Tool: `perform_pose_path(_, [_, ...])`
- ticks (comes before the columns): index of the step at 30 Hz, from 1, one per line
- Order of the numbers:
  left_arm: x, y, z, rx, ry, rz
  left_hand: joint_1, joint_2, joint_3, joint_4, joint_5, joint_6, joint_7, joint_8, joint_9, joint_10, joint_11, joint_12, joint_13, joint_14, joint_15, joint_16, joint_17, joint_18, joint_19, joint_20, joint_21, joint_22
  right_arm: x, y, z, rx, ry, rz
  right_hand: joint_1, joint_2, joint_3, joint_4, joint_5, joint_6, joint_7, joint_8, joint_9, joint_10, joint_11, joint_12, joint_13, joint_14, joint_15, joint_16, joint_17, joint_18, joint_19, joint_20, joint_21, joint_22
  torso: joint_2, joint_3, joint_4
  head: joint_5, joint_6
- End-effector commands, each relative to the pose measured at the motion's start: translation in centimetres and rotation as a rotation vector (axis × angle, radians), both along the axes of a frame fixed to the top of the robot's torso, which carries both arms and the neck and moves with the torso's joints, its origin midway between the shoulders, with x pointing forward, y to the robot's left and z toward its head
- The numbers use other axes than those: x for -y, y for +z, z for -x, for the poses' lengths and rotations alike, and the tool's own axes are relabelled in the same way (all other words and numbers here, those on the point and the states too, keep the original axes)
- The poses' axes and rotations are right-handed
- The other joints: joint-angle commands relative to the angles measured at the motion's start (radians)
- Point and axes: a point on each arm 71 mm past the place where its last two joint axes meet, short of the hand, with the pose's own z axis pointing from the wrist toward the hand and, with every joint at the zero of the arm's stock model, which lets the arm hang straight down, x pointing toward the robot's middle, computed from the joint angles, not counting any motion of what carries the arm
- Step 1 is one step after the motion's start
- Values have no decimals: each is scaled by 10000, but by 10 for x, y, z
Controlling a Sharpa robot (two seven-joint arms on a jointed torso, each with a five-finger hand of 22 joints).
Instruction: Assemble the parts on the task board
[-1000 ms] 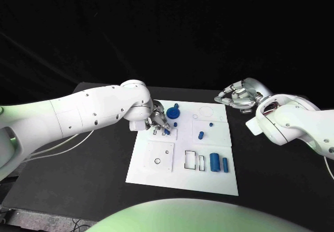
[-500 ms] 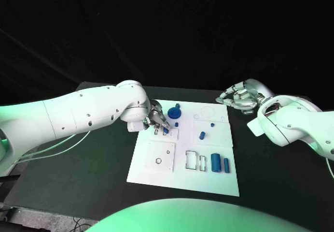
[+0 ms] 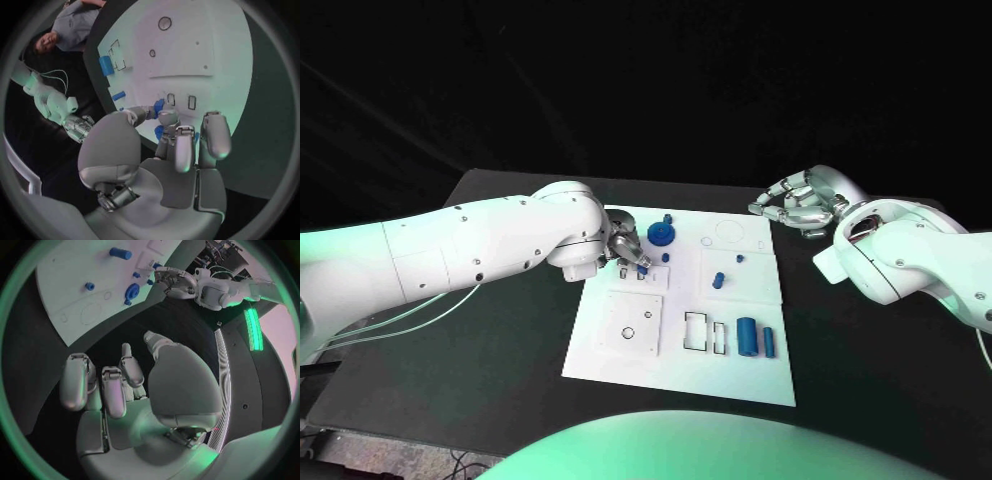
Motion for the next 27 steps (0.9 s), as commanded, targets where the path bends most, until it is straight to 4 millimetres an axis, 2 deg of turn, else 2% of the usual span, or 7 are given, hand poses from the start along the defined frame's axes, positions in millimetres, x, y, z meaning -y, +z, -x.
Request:
perform_pose_path(1, [2,4,0,1246,-170,165,59,-40,1859,-1852,79,129,-39,74,-7,84,-10,63,49,1069,-77,64,2629,-122,85,21,47,1342,0,-1,1,-66,89,39,-101,-25,-72,11,52,-44,-12,69,8,-21,-7,-26,-10,814,-65,-48,1799,63,-73,8,-39,1597,-2,0,9,-1,2])
perform_pose_path(21, [-2,-11,9,1361,-474,-210,-55,-219,2057,-1863,367,323,-114,150,5,293,-48,282,282,1069,-116,64,2629,-137,143,-22,116,1410,1,-4,3,-109,92,54,-101,-25,-72,11,52,-44,-12,69,8,-21,-7,-26,-10,814,-65,-48,1799,63,-73,8,-39,1597,9,16,-7,3,2])
perform_pose_path(27, [-2,-12,10,1232,-512,-344,-85,-247,2097,-1865,432,350,-124,171,16,325,-54,313,318,1069,-120,64,2629,-140,152,-27,127,1423,1,-4,3,-109,96,54,-129,-12,-76,14,57,-55,-14,82,31,-16,-8,-23,-11,816,-66,-45,1806,64,-72,7,-47,1596,14,18,-11,-59,2])
